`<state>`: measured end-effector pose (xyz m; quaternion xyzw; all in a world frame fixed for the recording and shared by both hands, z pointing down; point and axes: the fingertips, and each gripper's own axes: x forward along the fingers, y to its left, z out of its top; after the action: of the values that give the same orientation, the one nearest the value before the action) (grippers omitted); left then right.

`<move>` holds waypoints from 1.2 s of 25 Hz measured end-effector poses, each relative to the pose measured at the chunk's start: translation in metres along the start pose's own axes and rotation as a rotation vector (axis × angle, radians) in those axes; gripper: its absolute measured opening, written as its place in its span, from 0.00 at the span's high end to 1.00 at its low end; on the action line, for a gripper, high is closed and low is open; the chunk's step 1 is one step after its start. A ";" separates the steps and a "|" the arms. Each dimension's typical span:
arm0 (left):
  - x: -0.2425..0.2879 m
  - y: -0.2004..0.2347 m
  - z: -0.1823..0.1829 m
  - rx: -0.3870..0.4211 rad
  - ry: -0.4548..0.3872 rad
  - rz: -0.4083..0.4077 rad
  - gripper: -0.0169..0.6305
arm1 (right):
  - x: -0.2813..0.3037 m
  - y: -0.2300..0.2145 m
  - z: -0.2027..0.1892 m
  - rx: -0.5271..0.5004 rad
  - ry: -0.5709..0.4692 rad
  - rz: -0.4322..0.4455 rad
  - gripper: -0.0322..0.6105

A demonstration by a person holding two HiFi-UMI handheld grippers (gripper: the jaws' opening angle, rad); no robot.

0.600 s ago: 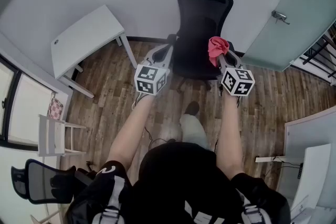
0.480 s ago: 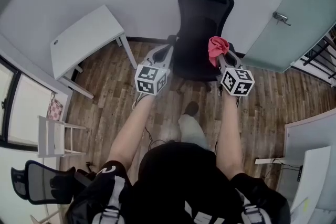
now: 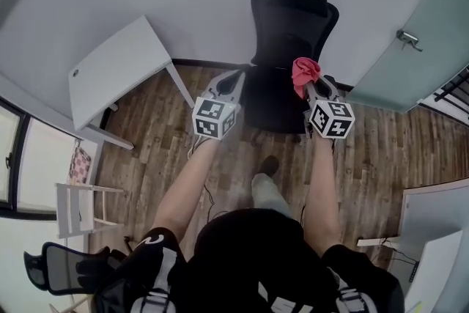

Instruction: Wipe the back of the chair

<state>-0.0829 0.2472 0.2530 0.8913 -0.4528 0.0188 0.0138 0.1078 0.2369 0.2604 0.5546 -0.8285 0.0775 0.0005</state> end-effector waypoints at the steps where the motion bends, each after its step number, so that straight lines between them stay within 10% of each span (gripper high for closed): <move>1: 0.017 0.007 0.002 0.003 -0.001 0.001 0.94 | 0.016 -0.010 0.002 -0.003 0.002 0.000 0.84; 14: 0.220 0.057 0.012 0.043 0.039 0.003 0.94 | 0.188 -0.126 0.023 0.060 0.025 0.101 0.84; 30: 0.310 0.112 -0.008 0.002 0.075 0.036 0.94 | 0.287 -0.180 0.003 0.182 0.083 0.142 0.84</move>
<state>0.0098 -0.0687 0.2761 0.8817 -0.4679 0.0530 0.0294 0.1629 -0.0938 0.3048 0.4885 -0.8545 0.1750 -0.0211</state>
